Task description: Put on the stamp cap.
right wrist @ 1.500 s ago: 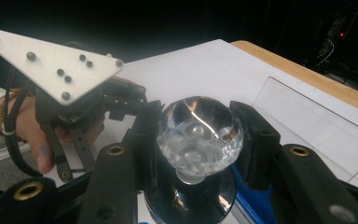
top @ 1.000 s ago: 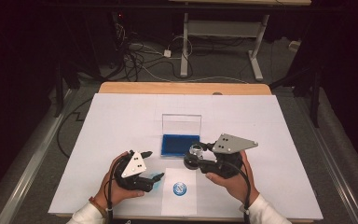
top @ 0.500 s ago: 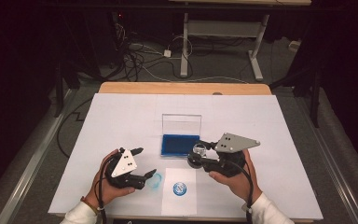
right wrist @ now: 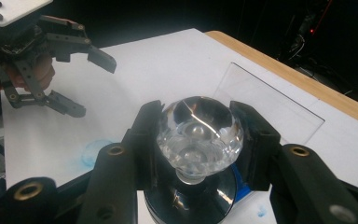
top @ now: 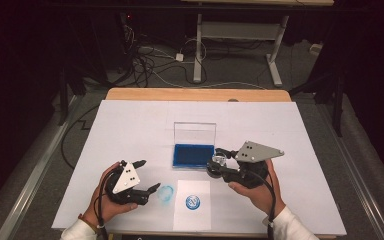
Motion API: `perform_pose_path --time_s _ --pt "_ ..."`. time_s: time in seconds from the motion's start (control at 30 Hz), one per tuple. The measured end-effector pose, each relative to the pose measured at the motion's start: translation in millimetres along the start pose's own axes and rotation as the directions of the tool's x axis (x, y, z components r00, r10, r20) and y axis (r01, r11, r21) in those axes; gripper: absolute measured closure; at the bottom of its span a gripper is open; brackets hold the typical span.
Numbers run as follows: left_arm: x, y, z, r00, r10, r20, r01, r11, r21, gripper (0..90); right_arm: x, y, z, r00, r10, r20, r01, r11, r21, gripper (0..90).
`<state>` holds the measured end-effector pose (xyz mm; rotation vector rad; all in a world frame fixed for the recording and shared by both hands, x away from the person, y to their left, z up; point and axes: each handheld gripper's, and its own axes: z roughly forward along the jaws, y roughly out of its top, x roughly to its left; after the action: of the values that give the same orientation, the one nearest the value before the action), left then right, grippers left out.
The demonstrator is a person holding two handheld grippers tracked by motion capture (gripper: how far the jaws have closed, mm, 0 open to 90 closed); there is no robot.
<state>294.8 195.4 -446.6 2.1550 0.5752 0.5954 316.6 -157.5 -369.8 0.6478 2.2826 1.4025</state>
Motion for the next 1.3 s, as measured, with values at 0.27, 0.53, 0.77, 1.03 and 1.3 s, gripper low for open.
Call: perform_pose_path --time_s 0.27,0.53,0.77,1.03,1.3 --pt "0.0 -10.3 -6.4 0.9999 -0.010 -0.005 0.010 0.9999 0.012 17.7 -3.1 0.0 -2.1 0.9999 -0.001 0.014 0.001 1.000 0.004 56.8" --pt "-3.6 -20.7 -11.1 0.9998 -0.016 -0.013 0.016 0.9993 0.034 17.6 -8.1 -3.6 -9.0 0.9995 0.000 0.032 0.000 1.000 0.010 56.8" --pt "-4.2 -33.0 -18.1 0.9988 -0.045 -0.018 0.046 0.9980 0.042 17.6 -13.3 -5.4 -12.0 0.9986 0.009 0.052 -0.010 1.000 0.012 56.8" --pt "-3.9 -40.4 -21.0 0.9988 -0.046 -0.015 0.047 0.9969 0.063 17.6 -14.6 -6.0 -10.7 0.9982 0.010 0.059 -0.011 1.000 0.021 56.8" --pt "-2.9 -41.5 -19.0 0.9991 -0.042 -0.005 0.042 0.9964 0.074 17.6 -18.2 -5.7 -11.5 0.9978 0.017 0.063 -0.018 1.000 0.016 56.8"
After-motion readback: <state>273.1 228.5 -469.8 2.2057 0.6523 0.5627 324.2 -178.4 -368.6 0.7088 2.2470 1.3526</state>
